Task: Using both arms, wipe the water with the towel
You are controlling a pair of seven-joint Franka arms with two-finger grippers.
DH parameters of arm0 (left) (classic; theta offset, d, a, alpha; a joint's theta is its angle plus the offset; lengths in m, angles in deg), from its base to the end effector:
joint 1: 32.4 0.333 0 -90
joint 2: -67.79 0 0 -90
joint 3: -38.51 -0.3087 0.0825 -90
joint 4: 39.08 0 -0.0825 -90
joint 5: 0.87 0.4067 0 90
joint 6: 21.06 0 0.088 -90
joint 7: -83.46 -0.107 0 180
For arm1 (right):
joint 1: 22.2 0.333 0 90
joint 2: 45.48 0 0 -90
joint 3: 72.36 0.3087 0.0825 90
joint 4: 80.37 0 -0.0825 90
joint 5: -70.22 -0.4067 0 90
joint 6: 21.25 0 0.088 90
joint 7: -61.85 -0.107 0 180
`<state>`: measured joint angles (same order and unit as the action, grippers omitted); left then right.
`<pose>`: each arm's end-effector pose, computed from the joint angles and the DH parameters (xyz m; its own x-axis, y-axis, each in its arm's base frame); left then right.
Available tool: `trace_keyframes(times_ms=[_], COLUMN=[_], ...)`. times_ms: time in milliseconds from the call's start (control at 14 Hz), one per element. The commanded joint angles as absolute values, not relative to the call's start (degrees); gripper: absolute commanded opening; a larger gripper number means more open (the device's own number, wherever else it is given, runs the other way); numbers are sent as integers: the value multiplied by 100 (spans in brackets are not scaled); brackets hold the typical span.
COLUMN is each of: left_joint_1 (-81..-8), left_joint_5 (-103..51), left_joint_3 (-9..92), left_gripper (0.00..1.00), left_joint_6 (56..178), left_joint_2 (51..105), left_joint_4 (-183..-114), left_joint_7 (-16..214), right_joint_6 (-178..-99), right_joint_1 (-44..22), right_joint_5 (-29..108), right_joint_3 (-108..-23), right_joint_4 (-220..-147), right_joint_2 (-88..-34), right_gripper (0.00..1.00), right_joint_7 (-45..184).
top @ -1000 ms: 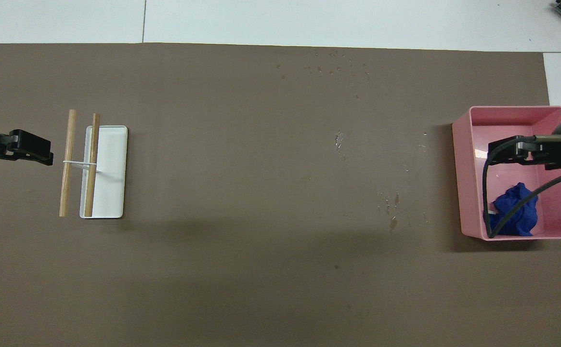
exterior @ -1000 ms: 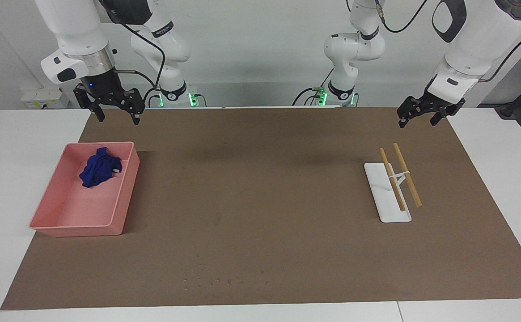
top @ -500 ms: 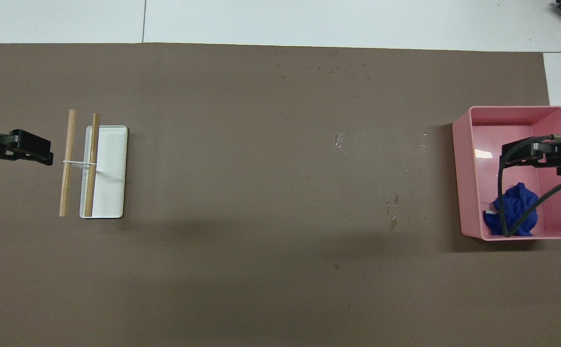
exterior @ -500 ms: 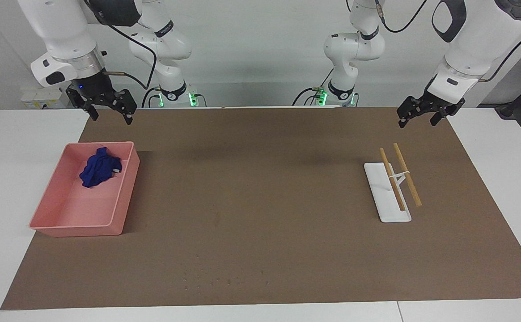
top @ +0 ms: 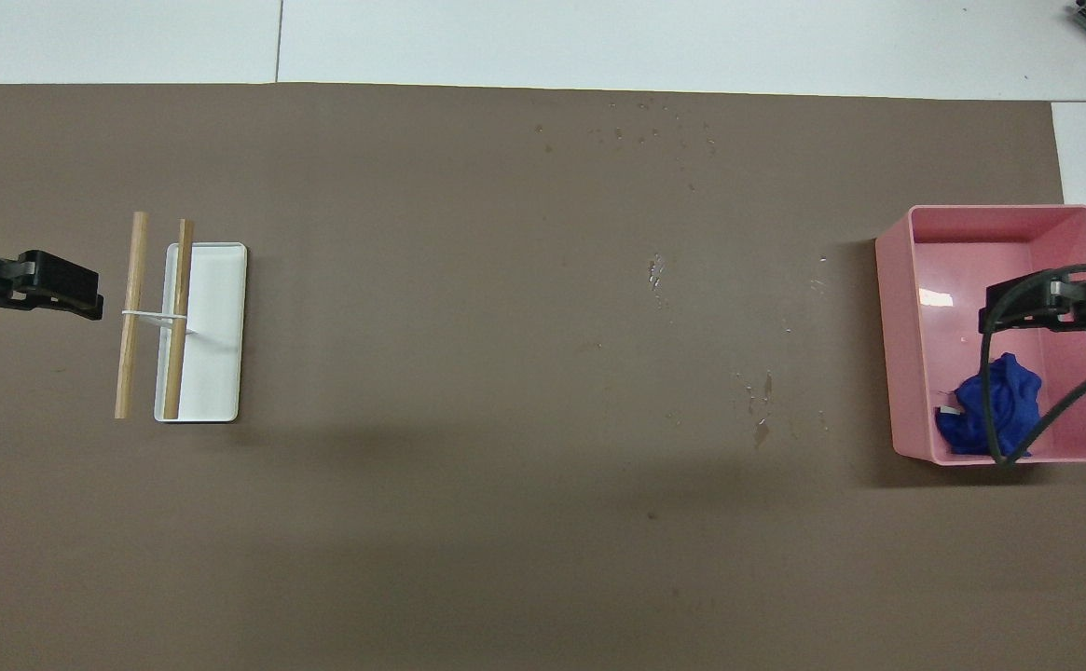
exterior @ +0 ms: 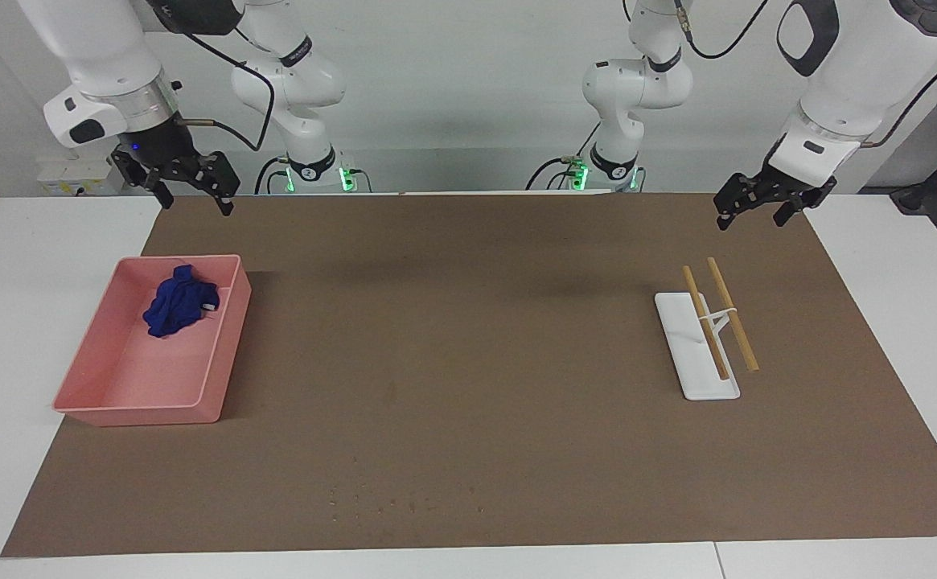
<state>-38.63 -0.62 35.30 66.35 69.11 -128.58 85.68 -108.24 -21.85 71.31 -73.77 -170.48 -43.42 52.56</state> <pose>0.5781 -0.0304 0.6044 0.9982 -0.0136 -0.0592 -0.0141 -0.9999 -0.0080 0.5609 -0.0128 0.6322 0.9834 -0.1806 -0.0153 -0.1802 -0.9834 0.0209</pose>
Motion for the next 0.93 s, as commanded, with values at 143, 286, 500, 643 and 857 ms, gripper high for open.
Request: trace_keyframes(times_ms=[143, 286, 500, 643, 857], left_joint_1=[-3935, -3935, -3935, -3935, -3935], left_joint_5=[-78, -78, -78, -78, -78], left_joint_3=[3456, 3456, 3456, 3456, 3456], left_gripper=[100, 100, 100, 100, 100], left_joint_6=[6719, 6719, 6719, 6719, 6719], left_joint_2=[6770, 6770, 6770, 6770, 6770], left_joint_4=[-13031, -13031, -13031, -13031, -13031], left_joint_7=[8574, 8574, 8574, 8574, 8574], right_joint_6=[-10615, -10659, -10633, -10650, -10668], right_joint_1=[-2247, -2212, -2220, -2229, -2229], right_joint_5=[7083, 7074, 7031, 7030, 7030], right_joint_3=[-7315, -7324, -7324, -7324, -7332], right_joint_4=[-16685, -16808, -16817, -16922, -16931], right_joint_2=[-4662, -4627, -4610, -4574, -4557], right_gripper=[97, 98, 99, 99, 99], right_joint_7=[5227, 5253, 5393, 5543, 5499])
